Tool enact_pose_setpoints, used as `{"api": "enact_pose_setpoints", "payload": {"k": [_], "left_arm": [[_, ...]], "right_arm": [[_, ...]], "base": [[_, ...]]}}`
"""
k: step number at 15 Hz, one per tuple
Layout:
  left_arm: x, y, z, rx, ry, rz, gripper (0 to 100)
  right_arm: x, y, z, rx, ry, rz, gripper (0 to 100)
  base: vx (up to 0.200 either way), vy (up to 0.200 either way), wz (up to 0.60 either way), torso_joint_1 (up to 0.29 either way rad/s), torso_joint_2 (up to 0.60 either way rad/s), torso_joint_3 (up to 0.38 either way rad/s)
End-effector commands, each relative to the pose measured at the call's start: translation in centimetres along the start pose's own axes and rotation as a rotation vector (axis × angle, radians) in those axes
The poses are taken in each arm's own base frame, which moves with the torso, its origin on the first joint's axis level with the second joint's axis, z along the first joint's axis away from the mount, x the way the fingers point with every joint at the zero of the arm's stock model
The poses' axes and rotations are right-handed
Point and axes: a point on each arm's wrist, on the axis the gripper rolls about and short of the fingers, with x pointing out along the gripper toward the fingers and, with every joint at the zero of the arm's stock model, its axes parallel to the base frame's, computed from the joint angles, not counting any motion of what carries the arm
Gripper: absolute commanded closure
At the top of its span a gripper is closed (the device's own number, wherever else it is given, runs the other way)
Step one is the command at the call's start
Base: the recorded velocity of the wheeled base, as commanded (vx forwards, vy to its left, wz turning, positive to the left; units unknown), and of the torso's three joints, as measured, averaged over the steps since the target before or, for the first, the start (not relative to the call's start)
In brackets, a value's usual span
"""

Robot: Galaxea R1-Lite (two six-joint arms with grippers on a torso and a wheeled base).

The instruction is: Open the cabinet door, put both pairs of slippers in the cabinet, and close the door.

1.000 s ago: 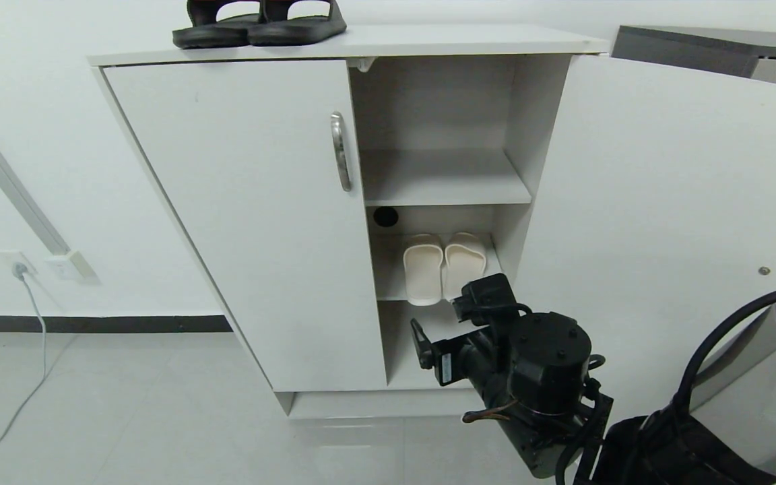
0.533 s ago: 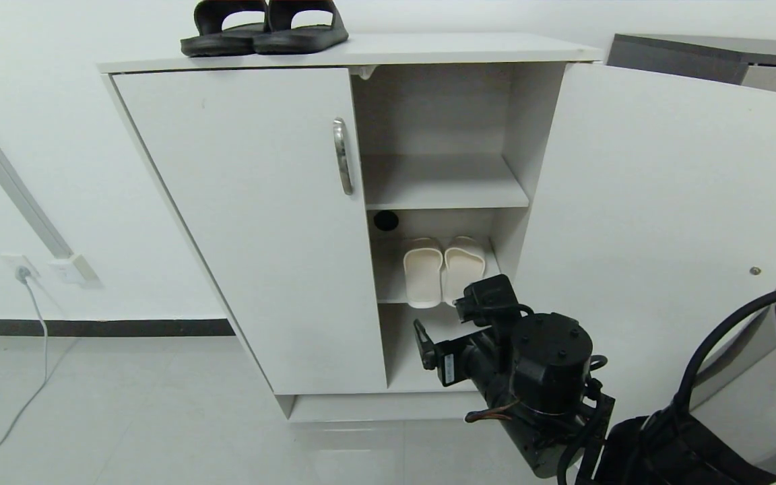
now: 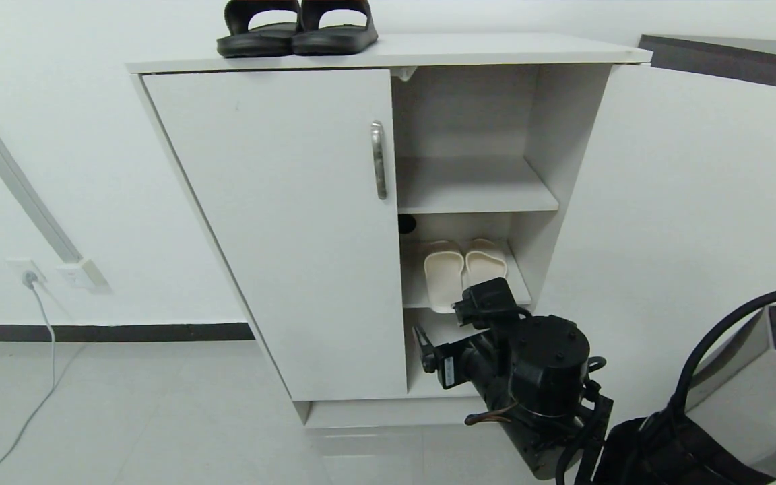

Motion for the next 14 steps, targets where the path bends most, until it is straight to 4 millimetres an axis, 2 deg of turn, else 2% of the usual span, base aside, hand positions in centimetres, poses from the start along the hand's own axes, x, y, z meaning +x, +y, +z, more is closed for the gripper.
{"api": "enact_pose_setpoints", "payload": {"k": [1,10,14], "left_arm": [[0.0,0.0,0.0,0.000,0.001,0.000,100],[0.0,0.0,0.0,0.000,0.001,0.000,100],[0.0,0.0,0.0,-0.002,0.001,0.000,100]], "right_arm": [[0.0,0.1,-0.1,-0.001,0.003,0.001,0],[0.5,-1.2,-0.8,-0.053,-0.069,0.013,0],[0.4,-1.2,-0.8,-0.053,-0.080,0.028,0]], "base": [[0.000,0.200,0.00,0.007,0.00,0.007],[0.000,0.200,0.00,0.002,0.00,0.003],[0.000,0.000,0.00,0.000,0.00,0.000]]}}
